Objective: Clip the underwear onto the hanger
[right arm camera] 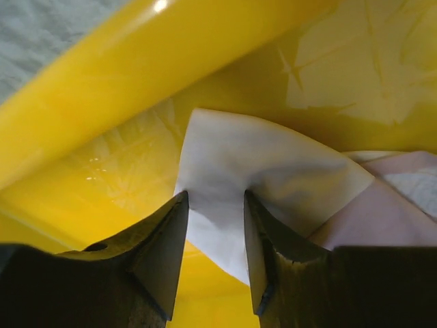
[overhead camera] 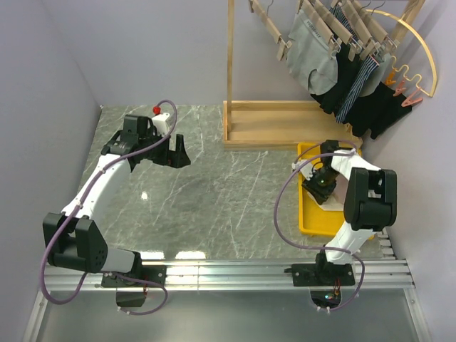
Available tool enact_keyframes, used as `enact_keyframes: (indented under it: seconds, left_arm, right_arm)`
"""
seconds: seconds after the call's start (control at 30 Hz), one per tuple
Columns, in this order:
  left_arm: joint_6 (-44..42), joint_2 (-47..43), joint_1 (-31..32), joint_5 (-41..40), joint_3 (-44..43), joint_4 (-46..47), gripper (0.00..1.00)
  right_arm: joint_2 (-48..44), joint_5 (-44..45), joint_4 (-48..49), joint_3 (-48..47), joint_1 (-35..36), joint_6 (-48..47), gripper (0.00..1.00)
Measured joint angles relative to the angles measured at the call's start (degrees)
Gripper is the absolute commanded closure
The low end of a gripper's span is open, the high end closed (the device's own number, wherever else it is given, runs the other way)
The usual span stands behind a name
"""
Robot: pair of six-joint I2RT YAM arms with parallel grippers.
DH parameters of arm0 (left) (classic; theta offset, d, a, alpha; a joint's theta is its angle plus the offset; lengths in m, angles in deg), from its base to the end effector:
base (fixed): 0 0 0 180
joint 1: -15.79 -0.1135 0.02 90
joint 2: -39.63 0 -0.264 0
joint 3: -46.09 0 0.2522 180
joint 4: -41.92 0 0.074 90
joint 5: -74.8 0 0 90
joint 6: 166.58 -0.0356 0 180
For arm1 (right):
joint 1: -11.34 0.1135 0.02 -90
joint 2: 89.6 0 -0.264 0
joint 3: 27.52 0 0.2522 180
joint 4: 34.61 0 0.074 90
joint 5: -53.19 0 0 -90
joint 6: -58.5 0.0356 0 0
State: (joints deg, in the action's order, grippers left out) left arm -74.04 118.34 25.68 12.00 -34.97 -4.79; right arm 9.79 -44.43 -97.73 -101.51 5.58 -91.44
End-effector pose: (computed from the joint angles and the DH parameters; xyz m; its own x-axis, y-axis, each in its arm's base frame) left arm 0.2887 -0.0668 0.3089 -0.7091 0.0836 -0.7001 0.4437 0.8246 -0.3510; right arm 0.2927 -0.0248 0.1565 -0.5814 -0.8036 -0.1277 -0.8127 0.5810 0.0440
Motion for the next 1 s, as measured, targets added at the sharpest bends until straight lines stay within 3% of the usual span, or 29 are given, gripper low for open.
enact_keyframes:
  seconds: [0.1, 0.2, 0.37, 0.5, 0.73, 1.0]
  left_arm:
    - [0.0, 0.0, 0.0, -0.1, -0.3, -0.3, 0.01]
    - [0.0, 0.0, 0.0, 0.0, -0.3, -0.5, 0.01]
    - [0.0, 0.0, 0.0, 0.0, -1.2, -1.2, 0.01]
    - [-0.2, 0.0, 0.0, -0.1, -2.3, -1.2, 0.01]
    - [-0.2, -0.1, 0.0, -0.1, -3.0, -1.6, 0.01]
    - [-0.2, -1.0, 0.0, -0.5, -4.3, -1.6, 0.01]
  right_arm:
    - [-1.3, 1.2, 2.8, 1.9, 0.0, -0.2, 0.66]
    - [-3.0, 2.0, 5.0, 3.9, 0.0, -0.3, 0.99]
    - [-5.2, 1.6, 5.3, 5.2, -0.2, 0.3, 1.0]
    - [-8.1, -2.2, -0.4, 0.6, -1.3, 1.5, 1.0]
    - [-15.5, -13.4, -9.9, -24.7, -2.1, 6.5, 1.0]
    - [-15.6, -27.4, -17.4, -47.4, -0.9, 16.1, 1.0]
